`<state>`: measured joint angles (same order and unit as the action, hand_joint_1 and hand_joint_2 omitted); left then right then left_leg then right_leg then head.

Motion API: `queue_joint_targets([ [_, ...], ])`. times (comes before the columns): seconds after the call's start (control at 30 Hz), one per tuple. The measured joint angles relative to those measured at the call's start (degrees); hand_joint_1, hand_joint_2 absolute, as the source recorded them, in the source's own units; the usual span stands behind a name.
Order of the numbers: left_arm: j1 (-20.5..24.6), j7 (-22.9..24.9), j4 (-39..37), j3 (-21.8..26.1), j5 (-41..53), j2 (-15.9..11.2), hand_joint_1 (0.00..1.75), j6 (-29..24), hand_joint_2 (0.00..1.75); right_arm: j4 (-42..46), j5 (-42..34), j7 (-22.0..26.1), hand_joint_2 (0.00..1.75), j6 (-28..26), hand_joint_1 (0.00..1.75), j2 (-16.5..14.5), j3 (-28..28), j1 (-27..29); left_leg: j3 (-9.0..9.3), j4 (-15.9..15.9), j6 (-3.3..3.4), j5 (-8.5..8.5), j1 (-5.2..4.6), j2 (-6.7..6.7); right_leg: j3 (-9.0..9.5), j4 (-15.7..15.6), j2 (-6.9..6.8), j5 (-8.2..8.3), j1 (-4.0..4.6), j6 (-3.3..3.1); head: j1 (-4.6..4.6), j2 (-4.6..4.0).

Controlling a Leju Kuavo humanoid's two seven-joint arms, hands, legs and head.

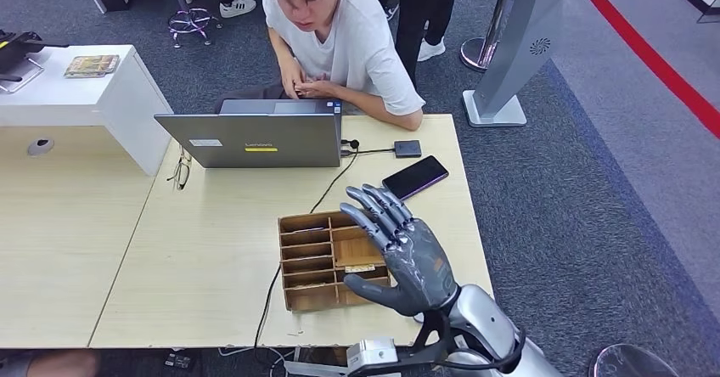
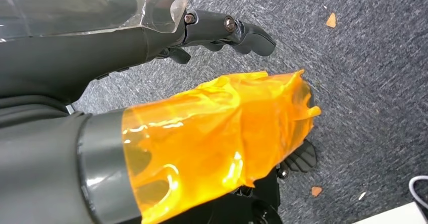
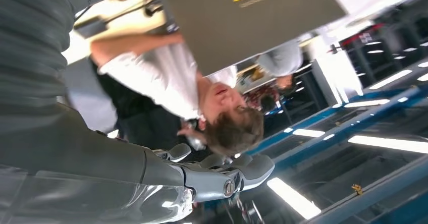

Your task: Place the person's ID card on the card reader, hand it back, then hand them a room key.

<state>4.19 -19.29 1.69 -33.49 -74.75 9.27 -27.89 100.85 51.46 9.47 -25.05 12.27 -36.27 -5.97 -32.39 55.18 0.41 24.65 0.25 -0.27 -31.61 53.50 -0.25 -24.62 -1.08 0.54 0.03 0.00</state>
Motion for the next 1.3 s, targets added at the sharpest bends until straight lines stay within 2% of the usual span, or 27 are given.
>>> queue_joint_targets([
  [0.2, 0.00, 0.12, -0.23, -3.64, -1.34, 0.10, 0.00, 0.13, 0.00, -3.15, 10.39, -4.73, 1.75, -2.07, 0.00, 2.26, -1.62, 0.02, 0.00, 0.00, 0.00, 0.01, 0.00, 0.00, 0.00, 0.00, 0.00, 0.00, 0.00, 0.00, -0.01, 0.00],
  [0.33, -0.01, 0.27, -0.28, -5.93, -1.83, 0.11, 0.00, 0.13, 0.00, -5.80, 13.54, -6.94, 1.75, -2.16, 0.00, 3.33, -2.87, -0.33, -0.01, 0.00, 0.00, 0.01, 0.00, 0.00, 0.01, 0.00, -0.01, 0.00, 0.00, 0.00, -0.01, 0.00],
  [0.9, -0.02, 0.30, -0.29, -8.74, -2.27, 0.11, 0.00, 0.20, 0.00, -9.23, 13.88, -7.86, 1.75, -2.00, 0.00, 4.51, -4.80, -1.15, -0.01, 0.00, 0.00, 0.01, 0.00, 0.00, 0.01, 0.00, -0.01, -0.02, 0.00, -0.02, -0.01, 0.00],
  [1.3, -0.10, 0.15, -0.30, -13.72, -3.21, 0.00, 0.00, 0.72, 0.00, -11.49, 11.46, -7.72, 1.75, 0.39, 0.03, 4.61, -7.76, -3.10, -0.02, -0.01, 0.00, 0.01, 0.00, -0.01, 0.01, 0.01, -0.01, -0.02, 0.00, -0.02, -0.01, 0.00],
])
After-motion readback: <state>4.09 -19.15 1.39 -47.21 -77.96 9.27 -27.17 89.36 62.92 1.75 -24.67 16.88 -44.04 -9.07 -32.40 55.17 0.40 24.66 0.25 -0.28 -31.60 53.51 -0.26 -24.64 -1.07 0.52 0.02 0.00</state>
